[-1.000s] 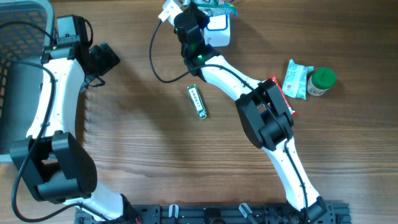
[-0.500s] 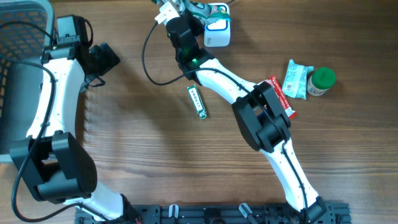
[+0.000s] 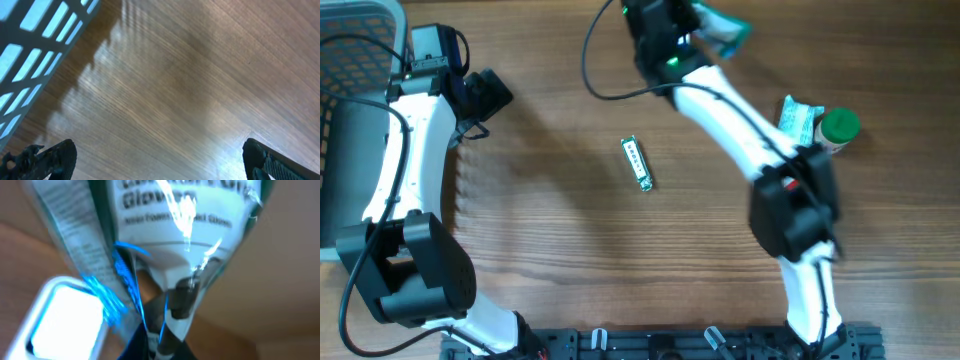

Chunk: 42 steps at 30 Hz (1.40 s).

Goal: Scan the item barcode
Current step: 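Carry the gloves pack right and set it down by the jar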

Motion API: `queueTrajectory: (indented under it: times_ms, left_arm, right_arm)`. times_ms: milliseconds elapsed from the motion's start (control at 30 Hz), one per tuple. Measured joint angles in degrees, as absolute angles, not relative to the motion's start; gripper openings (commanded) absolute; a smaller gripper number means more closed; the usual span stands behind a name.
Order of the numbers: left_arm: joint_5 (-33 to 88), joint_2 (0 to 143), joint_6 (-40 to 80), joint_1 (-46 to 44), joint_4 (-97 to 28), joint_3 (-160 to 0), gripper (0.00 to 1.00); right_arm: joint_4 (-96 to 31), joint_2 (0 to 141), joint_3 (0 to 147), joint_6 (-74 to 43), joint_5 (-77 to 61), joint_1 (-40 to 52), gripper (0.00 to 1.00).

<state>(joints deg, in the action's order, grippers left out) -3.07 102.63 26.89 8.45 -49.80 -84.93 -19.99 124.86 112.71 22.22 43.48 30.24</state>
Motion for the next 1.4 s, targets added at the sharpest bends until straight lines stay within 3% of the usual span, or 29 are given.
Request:
queueTrajectory:
  times_ms: [267,433,533,600,633,900,1033,1200,1400]
  left_arm:
    - [-3.1,102.6,26.9,8.4,-49.7,-84.9,1.00]
    - [-3.0,102.6,26.9,8.4,-49.7,-84.9,1.00]
    - [-3.1,102.6,26.9,8.4,-49.7,-84.9,1.00]
    - [-3.1,102.6,26.9,8.4,-49.7,-84.9,1.00]
    - [-3.1,102.6,26.9,8.4,-49.7,-84.9,1.00]
    - [-3.1,102.6,26.9,8.4,-49.7,-84.9,1.00]
    - [-3.1,102.6,26.9,8.4,-49.7,-84.9,1.00]
    - [-3.1,102.6,26.9,8.4,-49.7,-84.9,1.00]
    - [-3.1,102.6,26.9,8.4,-49.7,-84.9,1.00]
  right_arm:
    - [-63.3,114.2,113.7,10.0,28.7,21.8,0.04]
    - [-76.4,114.8,108.0,5.5,14.1,15.5,0.04]
    - [-76.9,115.0,102.0,1.4,9.9,12.1,0.08]
    - [-76.8,115.2,98.6,-0.9,9.0,10.1,0.42]
    - [-76.7,115.3,97.3,-1.9,9.0,9.3,0.50]
    - [-75.9,115.4,94.0,-9.5,14.4,3.0,0.57]
    - [-76.4,115.2,96.9,-10.5,14.5,3.5,0.51]
    - [-72.4,111.8,99.1,-11.2,1.8,8.6,0.42]
    - [-61.0,110.9,98.0,-11.7,-6.7,21.2,0.52]
